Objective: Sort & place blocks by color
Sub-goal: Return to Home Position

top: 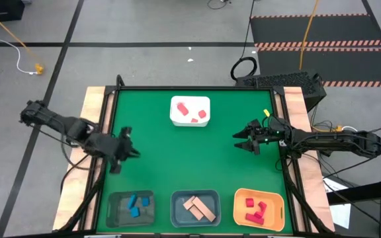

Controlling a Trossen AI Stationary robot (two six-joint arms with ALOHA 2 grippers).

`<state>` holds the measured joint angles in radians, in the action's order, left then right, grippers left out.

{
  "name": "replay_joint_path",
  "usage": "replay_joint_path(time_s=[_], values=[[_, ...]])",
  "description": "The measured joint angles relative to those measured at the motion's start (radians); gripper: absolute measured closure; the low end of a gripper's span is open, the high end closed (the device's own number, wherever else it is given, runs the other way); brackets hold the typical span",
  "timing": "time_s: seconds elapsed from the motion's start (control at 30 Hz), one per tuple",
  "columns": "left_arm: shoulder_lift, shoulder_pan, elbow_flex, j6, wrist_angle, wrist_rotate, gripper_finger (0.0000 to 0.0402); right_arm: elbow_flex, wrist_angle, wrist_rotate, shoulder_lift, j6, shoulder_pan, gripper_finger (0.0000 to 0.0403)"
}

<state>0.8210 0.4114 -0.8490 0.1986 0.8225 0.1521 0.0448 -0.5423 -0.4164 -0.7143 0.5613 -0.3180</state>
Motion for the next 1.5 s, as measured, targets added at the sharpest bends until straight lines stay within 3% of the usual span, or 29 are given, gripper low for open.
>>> replay_joint_path(time_s=[0.17,0.4,0.67,0.87,1.13,1.23,1.5], values=[[-0.127,-0.058,0.006,-0.14,0.065,0.094,0.0345,0.0,0.0,0.0,0.0,0.0,0.0,0.009],[-0.3,-0.129,0.102,-0.296,0.04,0.144,0.0344,0.0,0.0,0.0,0.0,0.0,0.0,0.009],[-0.424,-0.198,0.263,-0.358,-0.371,0.146,0.0344,0.0,-0.007,0.0,0.0,0.0,0.0,0.009],[-0.402,-0.234,0.466,-0.286,-0.887,0.147,0.0344,0.0,-0.007,0.0,0.0,0.002,0.0,0.009],[-0.355,-0.273,0.763,-0.229,-1.416,0.147,0.0344,0.0,-0.007,0.0,0.0,0.0,0.0,0.009],[-0.355,-0.283,0.838,-0.17,-1.52,0.147,0.0344,0.0,-0.007,0.0,0.0,0.002,0.0,0.009],[-0.355,-0.288,0.831,-0.174,-1.468,0.146,0.0344,0.0,-0.007,0.0,0.0,0.0,0.0,0.009]])
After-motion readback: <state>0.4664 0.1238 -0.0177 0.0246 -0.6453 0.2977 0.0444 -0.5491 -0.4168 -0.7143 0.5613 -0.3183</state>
